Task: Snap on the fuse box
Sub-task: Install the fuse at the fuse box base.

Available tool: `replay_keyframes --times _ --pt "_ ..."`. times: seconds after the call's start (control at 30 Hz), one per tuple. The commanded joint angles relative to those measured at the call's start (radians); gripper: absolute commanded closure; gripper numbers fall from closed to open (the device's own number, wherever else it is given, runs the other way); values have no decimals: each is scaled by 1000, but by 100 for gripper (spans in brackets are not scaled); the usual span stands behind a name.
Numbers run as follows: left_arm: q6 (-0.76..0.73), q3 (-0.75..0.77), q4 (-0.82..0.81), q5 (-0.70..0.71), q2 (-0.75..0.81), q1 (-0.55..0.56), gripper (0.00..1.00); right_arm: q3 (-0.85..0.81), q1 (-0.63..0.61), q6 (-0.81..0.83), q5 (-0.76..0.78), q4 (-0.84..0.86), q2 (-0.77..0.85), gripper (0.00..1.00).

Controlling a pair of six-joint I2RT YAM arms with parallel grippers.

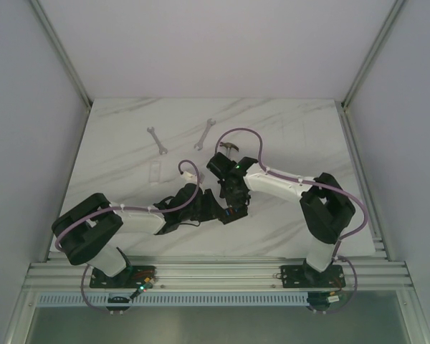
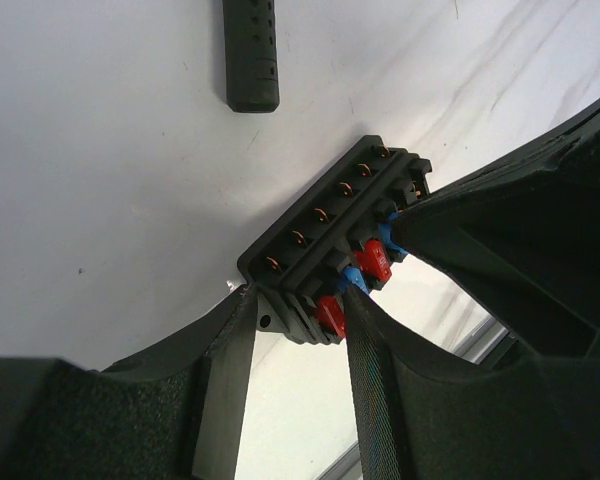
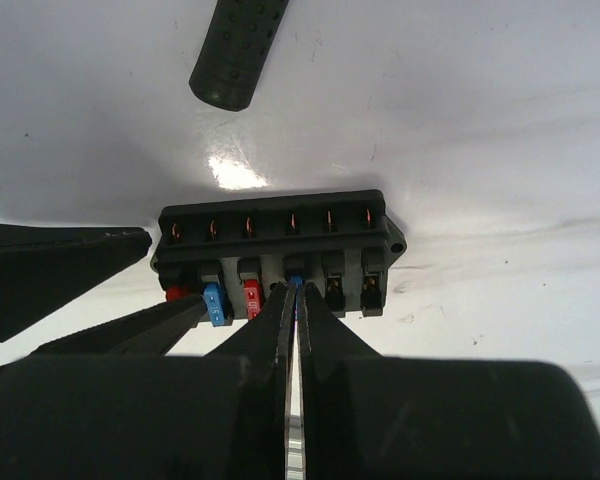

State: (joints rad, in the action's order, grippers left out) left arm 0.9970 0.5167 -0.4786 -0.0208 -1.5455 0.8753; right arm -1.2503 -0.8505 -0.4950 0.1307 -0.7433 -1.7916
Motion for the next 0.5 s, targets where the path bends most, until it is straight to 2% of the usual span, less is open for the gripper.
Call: replay_keyframes --times 0.0,0.47 --pt "-14 1 43 12 -20 -7 51 108 -11 11 -70 -8 -167 100" --pt "-12 -20 46 18 -9 -21 51 253 -20 -6 -55 91 -432 100"
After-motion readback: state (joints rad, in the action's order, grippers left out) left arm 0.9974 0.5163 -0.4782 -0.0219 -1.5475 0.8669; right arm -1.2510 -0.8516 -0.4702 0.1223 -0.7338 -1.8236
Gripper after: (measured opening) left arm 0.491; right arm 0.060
